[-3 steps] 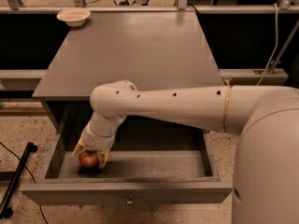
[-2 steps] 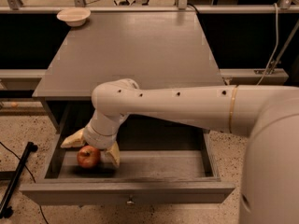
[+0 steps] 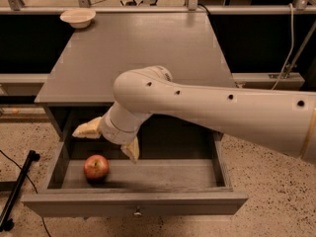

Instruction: Place apple into top drawer

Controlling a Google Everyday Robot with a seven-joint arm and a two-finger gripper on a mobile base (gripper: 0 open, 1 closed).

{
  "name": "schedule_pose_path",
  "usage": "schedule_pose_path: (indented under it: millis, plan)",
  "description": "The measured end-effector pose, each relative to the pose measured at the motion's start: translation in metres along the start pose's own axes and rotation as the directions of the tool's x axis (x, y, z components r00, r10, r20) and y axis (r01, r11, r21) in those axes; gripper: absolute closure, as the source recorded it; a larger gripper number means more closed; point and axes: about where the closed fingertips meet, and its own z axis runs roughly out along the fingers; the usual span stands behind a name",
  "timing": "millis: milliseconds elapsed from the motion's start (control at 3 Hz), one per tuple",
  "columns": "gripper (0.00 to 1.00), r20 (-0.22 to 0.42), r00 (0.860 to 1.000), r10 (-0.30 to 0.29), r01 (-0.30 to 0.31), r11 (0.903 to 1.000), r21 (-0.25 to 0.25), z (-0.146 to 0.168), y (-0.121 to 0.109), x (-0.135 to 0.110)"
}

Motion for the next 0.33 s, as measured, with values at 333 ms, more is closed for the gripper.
schedule_pose_path:
  millis: [333]
  plan:
    - [0.00, -0.021, 1.000, -0.003, 0.003, 1.0000, 0.003, -0.0102, -0.0013, 0.0007]
